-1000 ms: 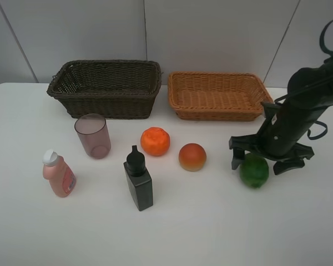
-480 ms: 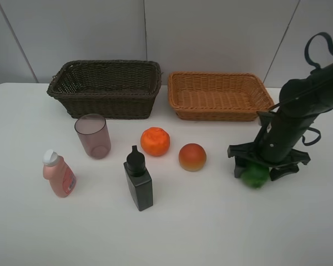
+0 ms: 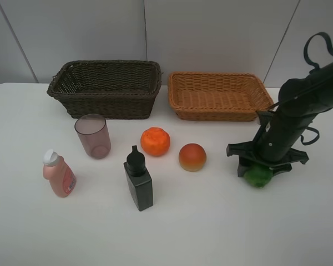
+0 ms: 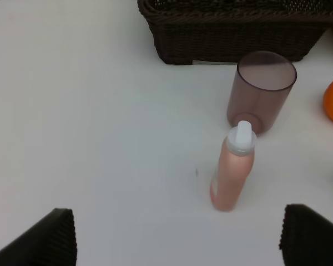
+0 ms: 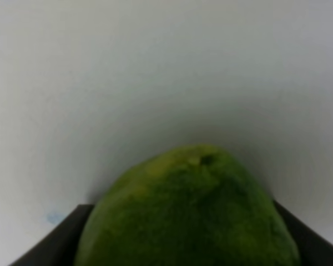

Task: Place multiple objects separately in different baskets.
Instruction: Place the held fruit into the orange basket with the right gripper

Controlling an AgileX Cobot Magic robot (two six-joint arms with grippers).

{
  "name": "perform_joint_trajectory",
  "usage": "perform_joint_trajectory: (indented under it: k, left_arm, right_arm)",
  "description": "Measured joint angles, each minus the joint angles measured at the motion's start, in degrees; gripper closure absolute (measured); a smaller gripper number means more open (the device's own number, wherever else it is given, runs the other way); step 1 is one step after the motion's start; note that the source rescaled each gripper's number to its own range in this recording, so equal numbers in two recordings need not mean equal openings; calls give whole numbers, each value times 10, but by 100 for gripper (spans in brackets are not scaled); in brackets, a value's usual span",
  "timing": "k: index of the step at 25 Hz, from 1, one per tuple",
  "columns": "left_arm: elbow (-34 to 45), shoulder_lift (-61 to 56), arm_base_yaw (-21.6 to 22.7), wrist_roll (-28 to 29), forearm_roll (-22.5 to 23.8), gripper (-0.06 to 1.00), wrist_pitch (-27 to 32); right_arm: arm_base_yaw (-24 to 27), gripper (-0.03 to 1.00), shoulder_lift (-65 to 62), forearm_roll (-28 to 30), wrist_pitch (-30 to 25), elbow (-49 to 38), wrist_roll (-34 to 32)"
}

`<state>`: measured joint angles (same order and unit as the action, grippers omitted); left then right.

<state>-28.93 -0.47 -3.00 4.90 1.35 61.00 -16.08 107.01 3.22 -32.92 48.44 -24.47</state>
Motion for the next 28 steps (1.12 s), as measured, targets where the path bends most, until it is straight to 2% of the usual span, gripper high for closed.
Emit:
perform_joint_trajectory:
  k: [14,19,28]
  left_arm:
    - [0,0,0,0,0,-2,0]
    - [0,0,0,0,0,-2,0]
    - [0,0,0,0,0,-2,0]
  right_arm:
    - [-2,59,0,-2,-13,10,0]
    - [-23,59,-2,10,-122,77,5]
    - [-45,59,26,31,-298,309,52]
